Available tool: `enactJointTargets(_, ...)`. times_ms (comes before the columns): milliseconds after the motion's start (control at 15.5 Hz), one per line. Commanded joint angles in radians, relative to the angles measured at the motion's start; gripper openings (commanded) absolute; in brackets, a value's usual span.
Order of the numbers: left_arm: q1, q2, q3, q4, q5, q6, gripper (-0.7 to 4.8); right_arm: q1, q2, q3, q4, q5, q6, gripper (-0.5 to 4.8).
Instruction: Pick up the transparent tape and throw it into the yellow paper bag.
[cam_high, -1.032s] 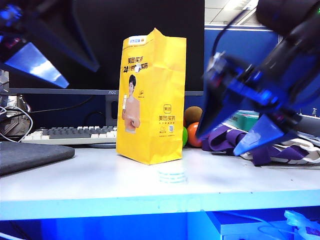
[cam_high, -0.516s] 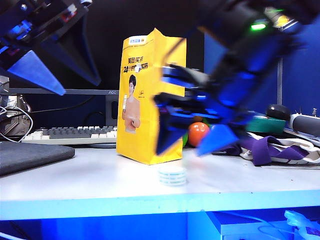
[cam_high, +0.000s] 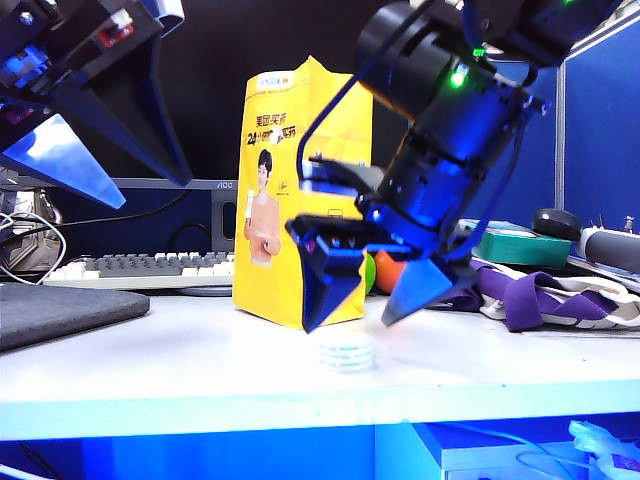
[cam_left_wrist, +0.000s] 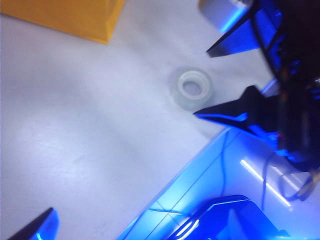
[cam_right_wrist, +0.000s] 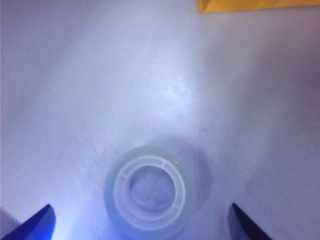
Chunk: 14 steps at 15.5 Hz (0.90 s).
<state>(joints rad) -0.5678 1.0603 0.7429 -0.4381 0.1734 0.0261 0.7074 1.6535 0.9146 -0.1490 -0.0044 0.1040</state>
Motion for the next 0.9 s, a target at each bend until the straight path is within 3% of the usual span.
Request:
enactJointTargets(65, 0.0, -0.002, 0.005, 0.01, 0.014, 0.003, 4.79, 0.002, 0.02, 0.003, 0.003, -0.024, 0.001, 4.79)
enactJointTargets(645, 0.0, -0.002, 0.005, 0.017, 0.014, 0.0, 4.79, 0.001, 0.068, 0.003, 0.025, -0.018, 0.001, 4.79)
enactJointTargets(774, 0.0, -0.002, 0.005, 0.018, 0.014, 0.0, 4.79, 0.001, 0.07, 0.003, 0.019, -0.015, 0.001, 2.94)
enactJointTargets(839, 0.0, -0.002, 0.005, 0.019, 0.014, 0.0, 4.79, 0.0, 0.07, 0.003, 0.02, -0.013, 0.0, 2.33)
enactJointTargets(903, 0.0, -0.002, 0.005, 0.021, 0.014, 0.0, 4.79, 0.0, 0.07, 0.003, 0.021, -0.012, 0.0, 2.08)
